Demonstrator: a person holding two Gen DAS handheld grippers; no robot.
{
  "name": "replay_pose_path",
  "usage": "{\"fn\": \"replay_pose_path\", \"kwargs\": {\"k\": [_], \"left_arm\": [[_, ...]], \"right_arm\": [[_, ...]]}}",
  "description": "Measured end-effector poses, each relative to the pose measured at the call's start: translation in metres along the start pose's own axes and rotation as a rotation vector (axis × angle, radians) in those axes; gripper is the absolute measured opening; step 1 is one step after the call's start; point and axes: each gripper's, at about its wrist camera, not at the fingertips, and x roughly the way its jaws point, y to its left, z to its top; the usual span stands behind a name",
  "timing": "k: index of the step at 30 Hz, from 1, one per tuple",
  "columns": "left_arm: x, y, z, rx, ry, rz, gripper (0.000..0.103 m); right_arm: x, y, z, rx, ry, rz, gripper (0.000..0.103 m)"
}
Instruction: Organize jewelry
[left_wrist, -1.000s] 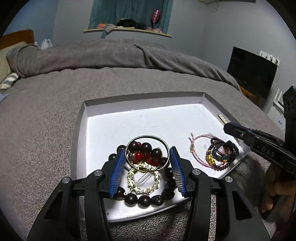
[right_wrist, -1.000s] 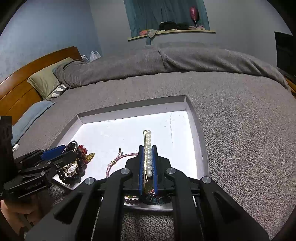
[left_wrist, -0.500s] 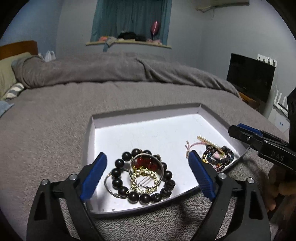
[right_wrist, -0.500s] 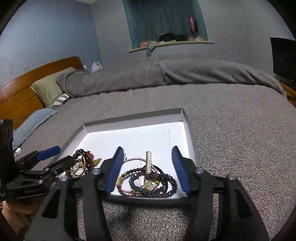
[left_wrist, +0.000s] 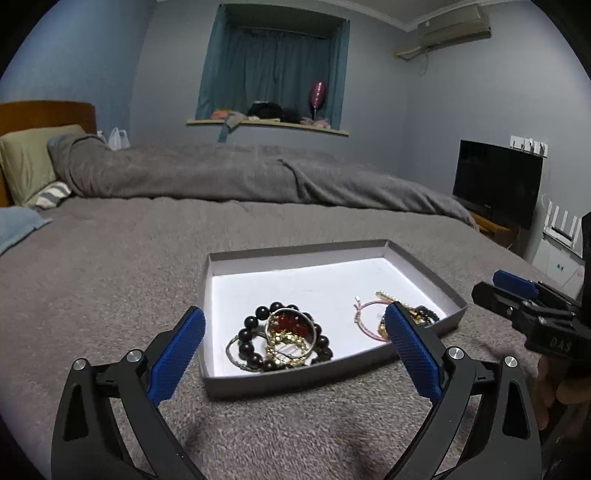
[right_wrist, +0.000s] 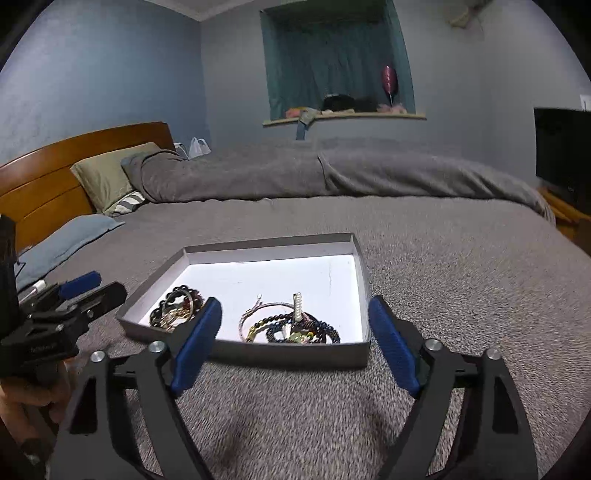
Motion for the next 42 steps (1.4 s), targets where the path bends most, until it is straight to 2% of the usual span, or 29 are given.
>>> {"fn": "replay_pose_path", "kwargs": {"k": [9,22,26,42], "left_arm": [[-0.033,-0.018,-0.014,0.03,-0.048,0.016,0.098],[-0.033,-0.024,-0.029,0.034,-0.04,0.038,0.098],[-0.036,-0.023,-0.03,0.029,-0.055,0.049,0.098],[-0.037,-0.025,-0.031,0.034,-0.054,0.053,0.098]], "right_arm": [[-0.026,0.005,-0.009,-0.015,-0.051,0.017,0.09],[-0.032,0.003,-0.029,-0.041,-0.056,0.001,0.092],[-0.037,0.004,-0.03,-0.05,-0.084,0.001,0.095],[-0.035,0.007,-0.031,-0.069,-0.073,0.005,0.096]]}}
